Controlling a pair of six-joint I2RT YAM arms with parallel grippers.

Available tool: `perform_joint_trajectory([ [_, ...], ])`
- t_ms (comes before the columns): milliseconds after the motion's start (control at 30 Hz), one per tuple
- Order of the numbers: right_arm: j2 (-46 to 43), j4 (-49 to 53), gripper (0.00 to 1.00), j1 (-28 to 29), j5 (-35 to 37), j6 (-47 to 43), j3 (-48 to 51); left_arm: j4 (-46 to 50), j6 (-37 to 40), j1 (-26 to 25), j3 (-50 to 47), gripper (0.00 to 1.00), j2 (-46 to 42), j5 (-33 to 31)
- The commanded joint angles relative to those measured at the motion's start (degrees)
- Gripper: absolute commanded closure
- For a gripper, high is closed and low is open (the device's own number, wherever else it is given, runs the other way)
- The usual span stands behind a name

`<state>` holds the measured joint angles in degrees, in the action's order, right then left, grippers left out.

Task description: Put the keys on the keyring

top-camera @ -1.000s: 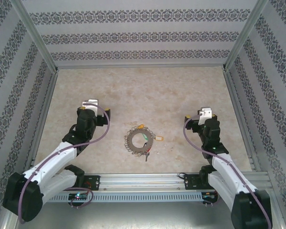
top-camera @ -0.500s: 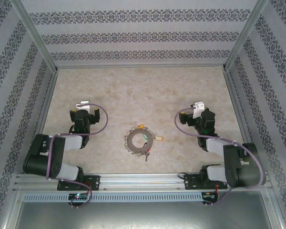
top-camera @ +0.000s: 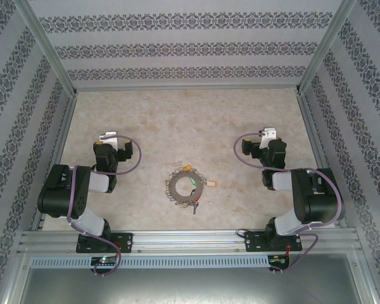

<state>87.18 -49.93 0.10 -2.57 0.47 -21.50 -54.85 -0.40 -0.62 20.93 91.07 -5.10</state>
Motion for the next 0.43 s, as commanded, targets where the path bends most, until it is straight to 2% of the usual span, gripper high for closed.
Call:
perform_joint_trajectory([
  [0, -0.7, -0.8, 0.02, -0.3, 1.2, 1.5, -0.8, 0.1, -1.0, 0.6, 0.7, 0.0, -0.3, 1.5],
  [400, -0.6, -0.9, 0.02, 0.6, 3.0, 0.9, -0.8, 0.2, -1.0, 0.6, 0.7, 0.0, -0.2, 1.5],
])
